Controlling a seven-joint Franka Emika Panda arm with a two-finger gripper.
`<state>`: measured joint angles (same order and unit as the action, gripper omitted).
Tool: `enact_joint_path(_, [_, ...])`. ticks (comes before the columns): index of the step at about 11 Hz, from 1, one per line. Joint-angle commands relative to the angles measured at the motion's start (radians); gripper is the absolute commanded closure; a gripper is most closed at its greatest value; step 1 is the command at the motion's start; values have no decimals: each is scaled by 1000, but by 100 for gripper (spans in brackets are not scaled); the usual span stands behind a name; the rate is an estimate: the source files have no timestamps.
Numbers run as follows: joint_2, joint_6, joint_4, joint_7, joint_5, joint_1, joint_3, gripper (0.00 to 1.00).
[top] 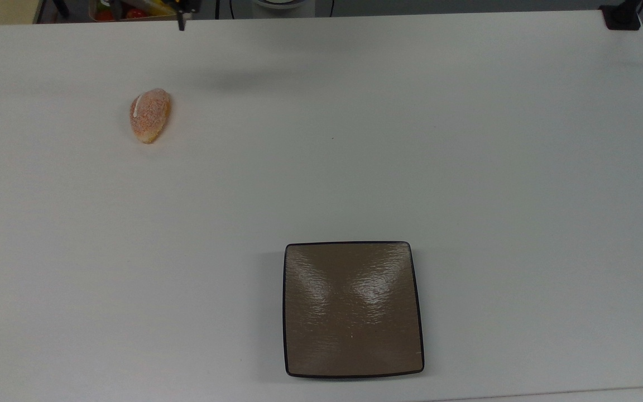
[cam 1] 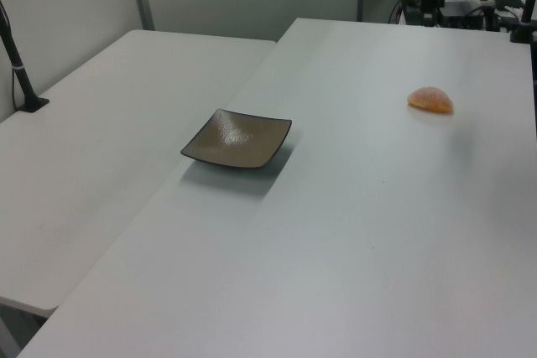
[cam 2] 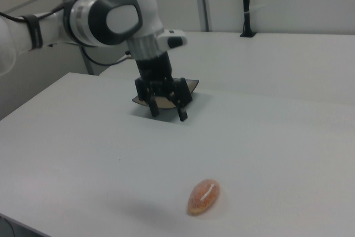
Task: Bread is placed on a ceramic plate
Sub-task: 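Move the open gripper over to the orange bread roll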
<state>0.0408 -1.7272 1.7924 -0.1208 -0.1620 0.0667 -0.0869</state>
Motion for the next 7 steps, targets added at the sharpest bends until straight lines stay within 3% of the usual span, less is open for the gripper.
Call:
enact_joint_path(1, [13, -85, 109, -36, -17, 53, -27, 0])
enact_joint_path(4, [-25, -250, 249, -39, -16, 79, -39, 0])
enact_joint_path(7, [-137, -362, 255, -31, -13, 104, -39, 0])
